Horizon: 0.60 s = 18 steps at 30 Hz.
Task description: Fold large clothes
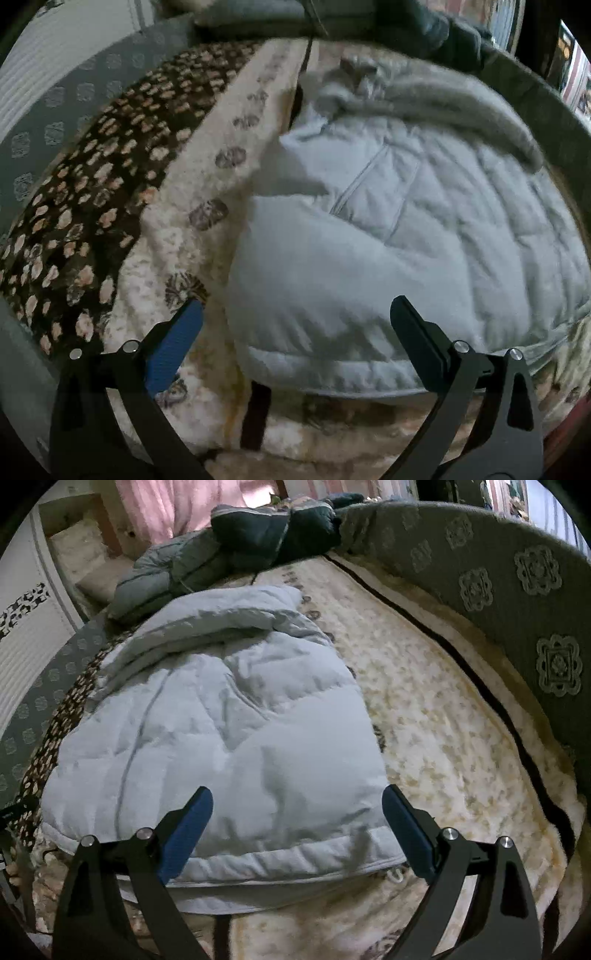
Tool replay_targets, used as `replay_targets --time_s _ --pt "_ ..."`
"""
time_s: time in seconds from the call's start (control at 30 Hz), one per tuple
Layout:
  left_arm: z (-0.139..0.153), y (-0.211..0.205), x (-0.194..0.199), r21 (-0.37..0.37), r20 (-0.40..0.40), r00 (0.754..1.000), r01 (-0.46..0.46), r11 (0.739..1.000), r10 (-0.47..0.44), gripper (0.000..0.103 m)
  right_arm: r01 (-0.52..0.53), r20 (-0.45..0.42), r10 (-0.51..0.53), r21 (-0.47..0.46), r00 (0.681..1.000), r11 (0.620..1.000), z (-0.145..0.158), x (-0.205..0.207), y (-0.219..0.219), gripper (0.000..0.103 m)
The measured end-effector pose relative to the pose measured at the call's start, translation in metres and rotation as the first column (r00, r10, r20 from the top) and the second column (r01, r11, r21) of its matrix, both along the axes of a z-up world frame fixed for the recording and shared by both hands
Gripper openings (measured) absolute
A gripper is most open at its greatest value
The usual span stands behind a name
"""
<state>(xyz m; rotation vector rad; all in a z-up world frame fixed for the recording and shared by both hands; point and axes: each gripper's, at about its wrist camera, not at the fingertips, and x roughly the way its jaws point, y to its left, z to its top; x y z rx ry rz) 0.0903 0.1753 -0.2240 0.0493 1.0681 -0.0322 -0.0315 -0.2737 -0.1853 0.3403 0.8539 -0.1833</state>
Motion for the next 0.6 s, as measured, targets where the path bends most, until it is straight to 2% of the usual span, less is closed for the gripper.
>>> replay_targets --time_s 0.07,0.17,0.23,0.4,0.5,0.6 --pt "-0.008 0.002 0.008 -0.012 -0.019 1.000 0.005 1.000 -0.006 0.100 0.011 -0.011 -0.011 0.025 1.000 1.000 -0.007 0.003 -0.011 0.093" --pt "-0.015 0.006 0.019 -0.079 -0.020 0.999 0.023 0.997 -0.025 0.100 0.026 -0.023 -0.025 0.036 0.999 0.999 -0.011 0.007 -0.022 0.093" --pt "-0.025 0.008 0.027 -0.122 -0.053 0.998 0.035 0.992 -0.041 0.100 0.023 -0.015 -0.022 0.029 1.000 0.999 -0.010 0.008 -0.026 0.093" --pt "-0.043 0.004 0.038 -0.103 -0.062 0.995 0.070 0.992 -0.076 0.100 -0.003 -0.032 0.003 -0.008 0.999 1.000 -0.009 0.008 -0.025 0.093" --pt "-0.050 -0.001 0.038 -0.085 -0.065 0.994 0.079 0.993 -0.085 0.100 -0.012 -0.057 0.013 0.013 0.998 1.000 -0.014 0.011 -0.024 0.093" --pt "-0.054 -0.002 0.040 -0.083 -0.081 0.993 0.082 0.993 -0.088 0.100 -0.019 -0.081 0.017 -0.024 0.997 1.000 -0.019 0.014 -0.018 0.093"
